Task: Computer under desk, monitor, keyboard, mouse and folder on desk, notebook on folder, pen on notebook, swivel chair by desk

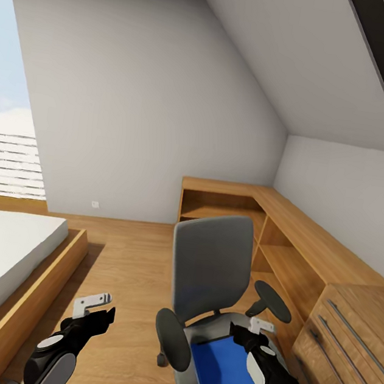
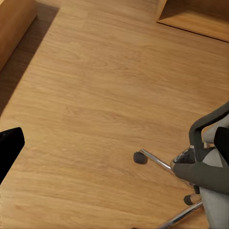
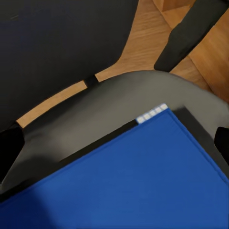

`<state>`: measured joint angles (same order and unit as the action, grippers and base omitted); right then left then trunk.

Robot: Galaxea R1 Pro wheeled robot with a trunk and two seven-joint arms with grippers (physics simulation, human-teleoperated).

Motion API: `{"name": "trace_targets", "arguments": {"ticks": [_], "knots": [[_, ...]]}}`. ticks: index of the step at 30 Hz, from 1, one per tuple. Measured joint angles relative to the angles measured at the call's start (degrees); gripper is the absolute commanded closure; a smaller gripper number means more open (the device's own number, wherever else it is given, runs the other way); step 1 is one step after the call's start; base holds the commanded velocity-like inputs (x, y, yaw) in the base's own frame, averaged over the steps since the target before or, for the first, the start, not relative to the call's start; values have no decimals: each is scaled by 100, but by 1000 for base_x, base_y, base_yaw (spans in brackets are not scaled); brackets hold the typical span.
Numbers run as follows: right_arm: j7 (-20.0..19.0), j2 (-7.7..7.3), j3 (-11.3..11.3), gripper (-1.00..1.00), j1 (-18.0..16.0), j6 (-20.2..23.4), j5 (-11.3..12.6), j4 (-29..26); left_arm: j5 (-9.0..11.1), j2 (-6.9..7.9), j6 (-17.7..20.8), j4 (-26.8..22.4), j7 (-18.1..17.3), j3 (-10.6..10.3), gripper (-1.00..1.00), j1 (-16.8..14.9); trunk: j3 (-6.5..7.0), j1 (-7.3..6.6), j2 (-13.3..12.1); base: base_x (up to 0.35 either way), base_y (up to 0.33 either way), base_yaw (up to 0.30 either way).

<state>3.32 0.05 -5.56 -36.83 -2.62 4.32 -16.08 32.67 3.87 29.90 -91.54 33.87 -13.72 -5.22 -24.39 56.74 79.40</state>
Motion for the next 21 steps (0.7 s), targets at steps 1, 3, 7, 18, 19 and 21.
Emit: {"name": "trace_targets", "arguments": {"ticks": [1,3,7,18,19,21], "knots": [[0,18,8,-100,-75,400,9,-77,-5,1,-3,2,5,14,-100,0,-18,22,40,0,0,0],[-16,68,17,-100,-109,855,17,-324,-6,2,-2,3,7,24,-100,0,-54,66,120,0,0,0],[-21,195,4,-100,-123,1193,30,-704,-7,4,-4,3,9,31,-100,0,-126,154,281,0,0,0],[12,445,-13,-100,-124,1366,26,-938,-2,2,2,2,6,171,-100,1,-325,395,722,0,0,64],[14,446,-17,-100,-124,1366,24,-940,-1,2,2,2,4,172,-100,1,-344,417,762,0,0,230],[15,444,-21,-100,-123,1366,22,-942,1,2,2,2,3,169,-100,1,-384,461,842,0,0,237]]}}
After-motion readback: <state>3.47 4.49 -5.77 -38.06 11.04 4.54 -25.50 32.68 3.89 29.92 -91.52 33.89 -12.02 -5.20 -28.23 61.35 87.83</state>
